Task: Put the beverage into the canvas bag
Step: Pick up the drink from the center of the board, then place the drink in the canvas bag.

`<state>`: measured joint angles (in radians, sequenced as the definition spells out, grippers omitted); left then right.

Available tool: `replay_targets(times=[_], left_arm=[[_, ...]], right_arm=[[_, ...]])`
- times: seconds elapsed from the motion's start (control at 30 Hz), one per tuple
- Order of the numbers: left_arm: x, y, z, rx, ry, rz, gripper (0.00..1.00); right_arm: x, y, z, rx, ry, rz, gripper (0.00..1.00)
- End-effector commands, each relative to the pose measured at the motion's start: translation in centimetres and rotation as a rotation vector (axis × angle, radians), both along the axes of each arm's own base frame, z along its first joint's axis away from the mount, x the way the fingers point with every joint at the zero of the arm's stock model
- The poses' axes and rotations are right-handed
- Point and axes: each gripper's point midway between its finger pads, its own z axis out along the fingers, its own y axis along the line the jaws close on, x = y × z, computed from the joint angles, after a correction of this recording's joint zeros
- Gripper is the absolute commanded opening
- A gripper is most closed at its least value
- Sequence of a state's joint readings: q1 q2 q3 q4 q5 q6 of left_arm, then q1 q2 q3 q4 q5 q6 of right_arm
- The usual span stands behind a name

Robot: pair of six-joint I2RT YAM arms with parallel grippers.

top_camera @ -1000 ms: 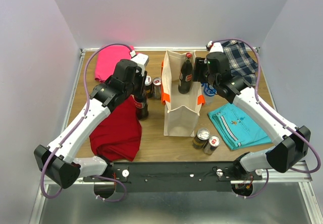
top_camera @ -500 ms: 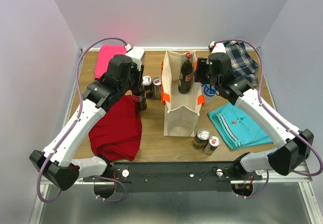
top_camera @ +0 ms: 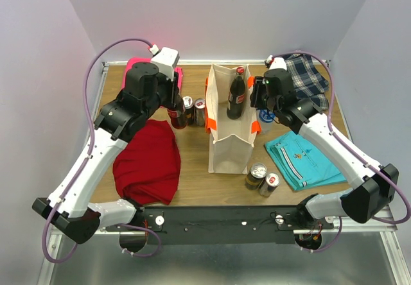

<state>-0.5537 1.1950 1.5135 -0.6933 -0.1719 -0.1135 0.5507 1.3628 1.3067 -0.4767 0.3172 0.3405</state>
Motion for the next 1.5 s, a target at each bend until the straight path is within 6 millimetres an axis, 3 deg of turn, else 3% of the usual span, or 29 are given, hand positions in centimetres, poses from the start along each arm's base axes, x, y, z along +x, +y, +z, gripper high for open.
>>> replay_targets(times=[0.0,0.17,0.2,0.3,0.47,0.6,0.9,1.47], left_arm=[[-1.0,1.5,11.5,-0.153,-0.325,0.030,0.00],[-1.5,1.5,13.6,-0.176,-0.368,0.011,0.00],[-1.8,1.4,14.1,-0.185,-0.381,-0.001,0.00],[-1.8,1.3,14.9,-0.189,-0.393,-0.010,0.00],[-1.9,0.9,15.9,-0.196,-0.409,-0.031,0.00],[-2.4,0.8,17.8,-0.219,-0.450,-0.055,0.00],[-2.7,0.7,19.5,-0.211,-0.467,-0.072,0.00],[-2.9,-1.5,23.2,-0.301,-0.554,-0.177,0.00]], right_arm=[[-0.9,-0.8,-0.8,-0.014,0.035,-0.026,0.42],[-0.9,-1.3,-1.1,-0.028,0.045,-0.049,0.34],[-0.9,-1.3,-1.2,-0.028,0.045,-0.049,0.26],[-0.9,-1.3,-1.4,-0.031,0.050,-0.053,0.16],[-0.8,-1.4,-1.5,-0.038,0.057,-0.061,0.13],[-0.7,-1.4,-1.6,-0.039,0.062,-0.065,0.01],[-0.6,-1.1,-1.9,-0.035,0.063,-0.057,0.01],[-0.4,-1.2,-1.7,-0.033,0.052,-0.063,0.01]])
